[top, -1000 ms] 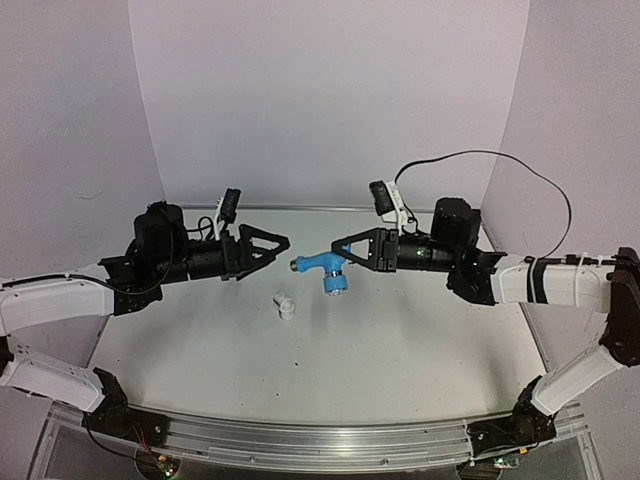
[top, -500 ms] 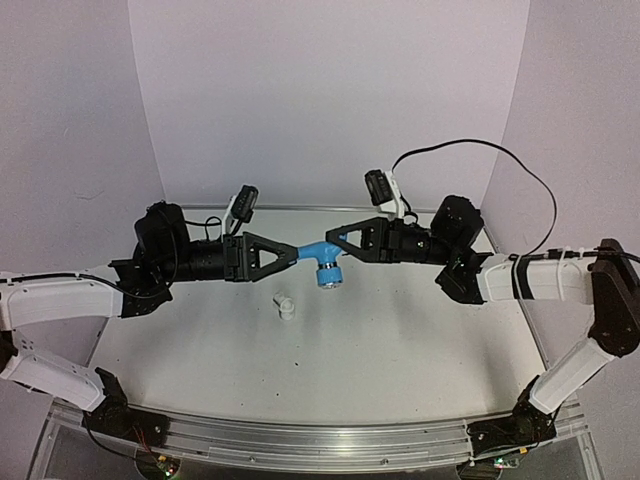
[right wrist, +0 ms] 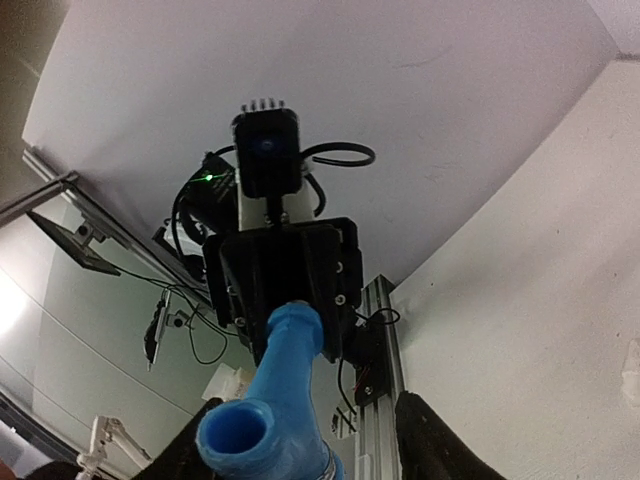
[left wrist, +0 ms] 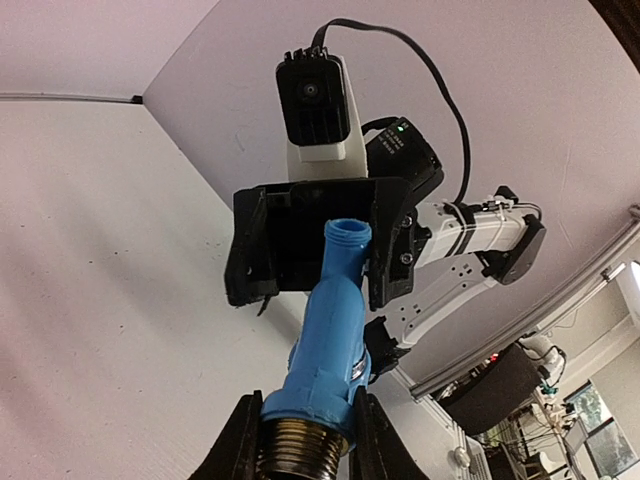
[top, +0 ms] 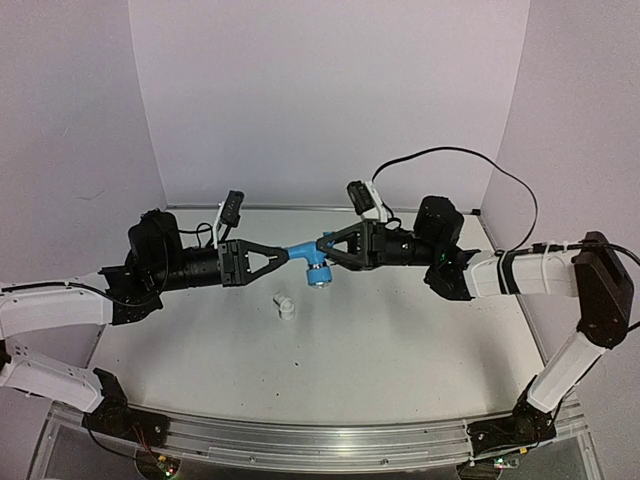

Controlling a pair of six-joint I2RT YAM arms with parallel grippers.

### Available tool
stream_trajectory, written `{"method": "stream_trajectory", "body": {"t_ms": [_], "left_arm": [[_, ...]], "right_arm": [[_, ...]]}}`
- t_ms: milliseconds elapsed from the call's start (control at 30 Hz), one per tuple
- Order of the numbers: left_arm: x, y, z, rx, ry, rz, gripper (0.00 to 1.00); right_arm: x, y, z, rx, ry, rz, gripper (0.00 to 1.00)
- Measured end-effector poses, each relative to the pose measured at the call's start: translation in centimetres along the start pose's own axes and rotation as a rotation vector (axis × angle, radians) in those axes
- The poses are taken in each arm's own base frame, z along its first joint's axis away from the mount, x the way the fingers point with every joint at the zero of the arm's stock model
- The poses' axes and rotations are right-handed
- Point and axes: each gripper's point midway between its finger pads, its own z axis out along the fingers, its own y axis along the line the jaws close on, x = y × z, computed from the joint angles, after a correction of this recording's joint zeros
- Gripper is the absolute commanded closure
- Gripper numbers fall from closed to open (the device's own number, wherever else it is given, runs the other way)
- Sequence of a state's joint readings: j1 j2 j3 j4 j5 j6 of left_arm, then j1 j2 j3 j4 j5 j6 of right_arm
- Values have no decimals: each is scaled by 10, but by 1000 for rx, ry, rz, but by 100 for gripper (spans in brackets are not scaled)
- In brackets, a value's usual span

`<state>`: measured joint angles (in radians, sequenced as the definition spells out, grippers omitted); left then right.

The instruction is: Install the water faucets

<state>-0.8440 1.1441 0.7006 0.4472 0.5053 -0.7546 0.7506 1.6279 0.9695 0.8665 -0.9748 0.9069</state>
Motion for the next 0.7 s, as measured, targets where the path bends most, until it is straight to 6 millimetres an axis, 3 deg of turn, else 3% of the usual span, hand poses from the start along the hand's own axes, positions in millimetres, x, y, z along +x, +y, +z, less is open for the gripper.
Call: {"method": "stream_trajectory", "body": {"t_ms": [100, 233, 300, 533, 700], "left_arm": [[3, 12, -1, -57, 7, 12, 100], [11, 23, -2, -107, 32, 11, 100], [13, 26, -3, -120, 38, 12, 100], [21, 35, 1, -138, 67, -4, 100], [26, 37, 1, -139, 90, -29, 100]], "right_arm": [[6, -15, 4, 40, 29, 51, 36], [12, -21, 5, 58, 57, 79, 53], [12, -21, 8, 55, 65, 77, 56], [25, -31, 31, 35, 125, 101, 81], [29, -33, 33, 24, 143, 95, 82]]}}
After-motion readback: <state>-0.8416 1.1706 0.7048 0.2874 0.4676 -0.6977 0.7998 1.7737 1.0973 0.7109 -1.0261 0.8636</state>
